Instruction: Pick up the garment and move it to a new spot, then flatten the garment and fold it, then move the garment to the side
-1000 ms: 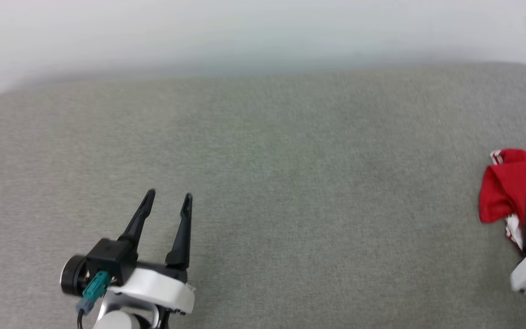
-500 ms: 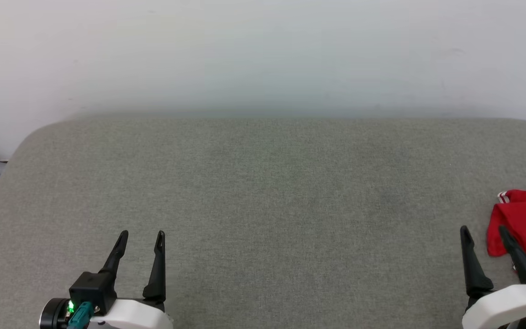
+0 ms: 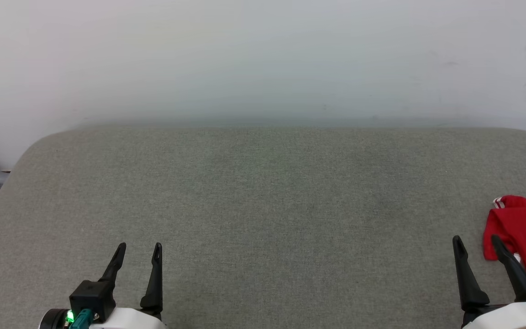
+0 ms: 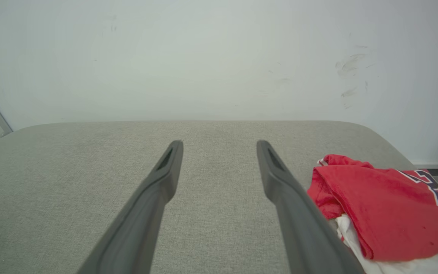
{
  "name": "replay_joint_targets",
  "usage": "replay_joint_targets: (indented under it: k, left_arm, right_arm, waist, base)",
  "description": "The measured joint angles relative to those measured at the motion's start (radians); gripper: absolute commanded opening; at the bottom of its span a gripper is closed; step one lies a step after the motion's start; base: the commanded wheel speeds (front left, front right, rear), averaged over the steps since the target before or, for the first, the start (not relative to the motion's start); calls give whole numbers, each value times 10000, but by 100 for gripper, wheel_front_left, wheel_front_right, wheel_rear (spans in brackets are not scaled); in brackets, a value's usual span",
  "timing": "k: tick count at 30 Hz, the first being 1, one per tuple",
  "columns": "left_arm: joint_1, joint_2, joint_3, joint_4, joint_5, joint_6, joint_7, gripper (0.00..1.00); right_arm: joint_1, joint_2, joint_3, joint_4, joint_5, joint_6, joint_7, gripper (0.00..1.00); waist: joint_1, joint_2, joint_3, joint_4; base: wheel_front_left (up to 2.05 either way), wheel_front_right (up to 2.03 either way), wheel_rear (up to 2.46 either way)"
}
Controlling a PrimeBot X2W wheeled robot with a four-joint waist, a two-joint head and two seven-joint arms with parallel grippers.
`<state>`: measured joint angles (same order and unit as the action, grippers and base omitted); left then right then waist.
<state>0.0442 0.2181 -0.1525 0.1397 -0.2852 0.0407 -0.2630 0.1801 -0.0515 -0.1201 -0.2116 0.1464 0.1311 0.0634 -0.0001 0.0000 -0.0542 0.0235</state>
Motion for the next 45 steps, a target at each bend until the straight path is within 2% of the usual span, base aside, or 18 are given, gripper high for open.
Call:
replay_joint_targets:
  k: [20,21,25,37,38,45]
  left_arm:
    - [-106,-307,313,251,297,-328,0,100]
    - [-95,-345,320,284,280,-330,2,0]
    - [102,-456,301,608,98,-334,105,0]
    - [-46,-665,665,685,-2021,-546,692,0]
    - [-98,-700,746,698,-2514,-583,823,0]
    - [-216,-773,945,732,-3591,-679,1108,0]
  right_arm:
    - [-120,0,36,280,63,0,-115,100]
    - [-112,2,46,322,67,2,-111,0]
    - [1,17,61,715,217,2,-84,0]
    - [-299,21,61,1329,2539,2,4,0]
    - [-425,21,61,1463,3070,0,36,0]
    - [-638,21,59,1783,4226,0,79,0]
  waist:
    - [1,0,140,69]
    - [2,0,144,73]
    - [3,0,152,68]
    - [3,0,193,38]
    - [3,0,203,31]
    - [3,0,226,14]
  base:
    - [0,0,0]
    - [0,0,0]
    - [0,0,0]
    - [0,0,0]
    - [0,0,0]
    - [0,0,0]
